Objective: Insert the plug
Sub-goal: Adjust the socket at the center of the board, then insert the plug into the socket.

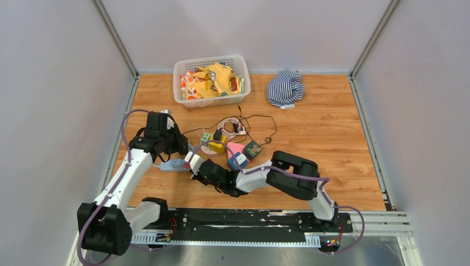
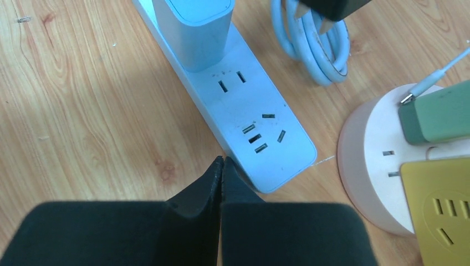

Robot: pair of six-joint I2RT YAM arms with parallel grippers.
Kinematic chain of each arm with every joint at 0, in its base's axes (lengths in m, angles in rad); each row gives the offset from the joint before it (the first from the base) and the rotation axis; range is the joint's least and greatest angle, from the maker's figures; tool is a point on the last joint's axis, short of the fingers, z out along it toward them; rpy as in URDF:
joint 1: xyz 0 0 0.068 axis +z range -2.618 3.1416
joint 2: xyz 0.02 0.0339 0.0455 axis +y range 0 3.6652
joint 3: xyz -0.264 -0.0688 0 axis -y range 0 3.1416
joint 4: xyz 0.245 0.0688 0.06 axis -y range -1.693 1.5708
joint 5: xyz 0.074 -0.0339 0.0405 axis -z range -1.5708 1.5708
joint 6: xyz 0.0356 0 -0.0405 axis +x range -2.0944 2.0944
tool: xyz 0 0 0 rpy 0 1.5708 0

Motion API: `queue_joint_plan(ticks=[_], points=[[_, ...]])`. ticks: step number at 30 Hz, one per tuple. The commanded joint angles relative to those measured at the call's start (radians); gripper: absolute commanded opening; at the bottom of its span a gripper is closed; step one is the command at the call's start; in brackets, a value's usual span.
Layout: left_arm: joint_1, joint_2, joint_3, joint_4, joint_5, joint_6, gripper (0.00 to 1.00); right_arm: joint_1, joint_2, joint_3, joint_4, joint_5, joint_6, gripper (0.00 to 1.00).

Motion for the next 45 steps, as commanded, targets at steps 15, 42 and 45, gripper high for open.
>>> queue_joint_plan(ticks=[15,42,45], points=[[-0.170,0.013,-0.046,0.013,-0.167,-0.123,0.00,-0.014,-0.417,-0.281,0.110,-0.012,0.084,0.46],[-0.318,0.059,-0.072,0.027,-0.329,-0.204,0.00,-0.036,-1.081,-0.551,-0.126,0.415,0.012,1.00],[-0.325,0.075,-0.056,0.024,-0.327,-0.188,0.00,-0.041,-1.077,-0.552,-0.123,0.409,0.007,1.00]])
